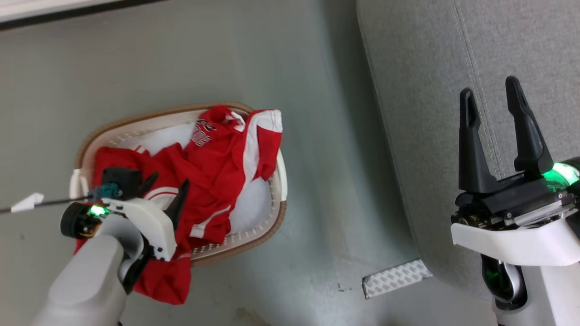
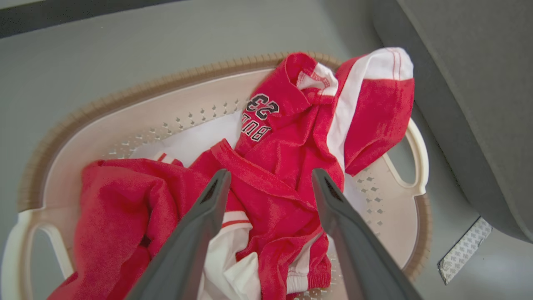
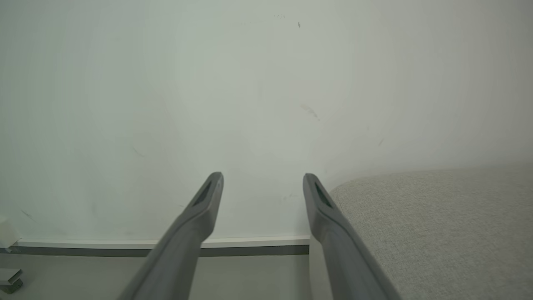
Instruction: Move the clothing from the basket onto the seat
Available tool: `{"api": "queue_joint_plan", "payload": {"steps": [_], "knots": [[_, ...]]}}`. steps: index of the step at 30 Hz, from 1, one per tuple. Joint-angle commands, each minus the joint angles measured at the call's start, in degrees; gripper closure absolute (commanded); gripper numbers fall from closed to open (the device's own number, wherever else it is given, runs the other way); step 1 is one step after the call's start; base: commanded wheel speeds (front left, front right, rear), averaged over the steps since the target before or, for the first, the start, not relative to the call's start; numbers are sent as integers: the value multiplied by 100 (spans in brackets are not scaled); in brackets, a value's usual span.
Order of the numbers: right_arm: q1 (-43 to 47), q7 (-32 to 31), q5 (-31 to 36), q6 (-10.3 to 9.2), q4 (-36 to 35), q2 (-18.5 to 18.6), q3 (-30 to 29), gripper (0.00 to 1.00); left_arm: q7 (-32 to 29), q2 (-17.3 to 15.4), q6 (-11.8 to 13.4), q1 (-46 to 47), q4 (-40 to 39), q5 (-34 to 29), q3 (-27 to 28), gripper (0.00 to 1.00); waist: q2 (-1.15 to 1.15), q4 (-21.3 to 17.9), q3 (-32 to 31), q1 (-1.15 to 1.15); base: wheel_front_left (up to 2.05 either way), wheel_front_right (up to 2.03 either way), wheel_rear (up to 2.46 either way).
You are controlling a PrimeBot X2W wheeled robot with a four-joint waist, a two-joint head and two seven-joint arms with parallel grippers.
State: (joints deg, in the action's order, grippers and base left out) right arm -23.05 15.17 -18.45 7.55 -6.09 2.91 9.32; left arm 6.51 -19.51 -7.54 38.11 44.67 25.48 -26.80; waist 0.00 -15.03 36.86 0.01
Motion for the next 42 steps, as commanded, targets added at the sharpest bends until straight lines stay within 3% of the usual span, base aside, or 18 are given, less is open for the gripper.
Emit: {"api": "queue_joint_plan", "payload": {"steps": [1,13,24,25,26,27,35,42], "knots": [[-99,-3,-93,-12,-75,-2,20,0,-181,-139,12,171,161,171,-215,0,0,-185,229,-1,0,0,0],[-210,-3,-450,-12,-274,-3,145,0,-1183,-845,12,852,727,1119,-2019,0,0,-696,797,-1,0,0,0],[-287,-2,-608,-12,-317,-2,238,0,-1451,-948,12,1197,1210,1485,-2949,0,0,-887,1009,-1,0,0,0],[-283,-2,-615,-12,-312,-2,240,0,-1439,-948,12,1226,1238,1535,-3011,51,0,-893,1011,-1,0,0,0],[-275,-2,-615,-12,-305,-2,235,0,-1403,-941,12,1240,1262,1595,-3056,78,0,-894,1008,-1,0,0,0],[-274,-3,-607,-12,-297,-2,224,0,-1361,-929,12,1257,1286,1662,-3097,100,0,-888,1001,-1,0,0,0],[-257,-3,-479,-12,-161,-2,190,0,-809,-780,11,1243,1302,2051,-3477,100,0,-719,644,-1,0,0,0],[-119,-3,-282,-12,45,1,132,0,-162,-543,11,1013,1186,2459,-3786,100,0,-448,-124,-1,0,0,0]]}}
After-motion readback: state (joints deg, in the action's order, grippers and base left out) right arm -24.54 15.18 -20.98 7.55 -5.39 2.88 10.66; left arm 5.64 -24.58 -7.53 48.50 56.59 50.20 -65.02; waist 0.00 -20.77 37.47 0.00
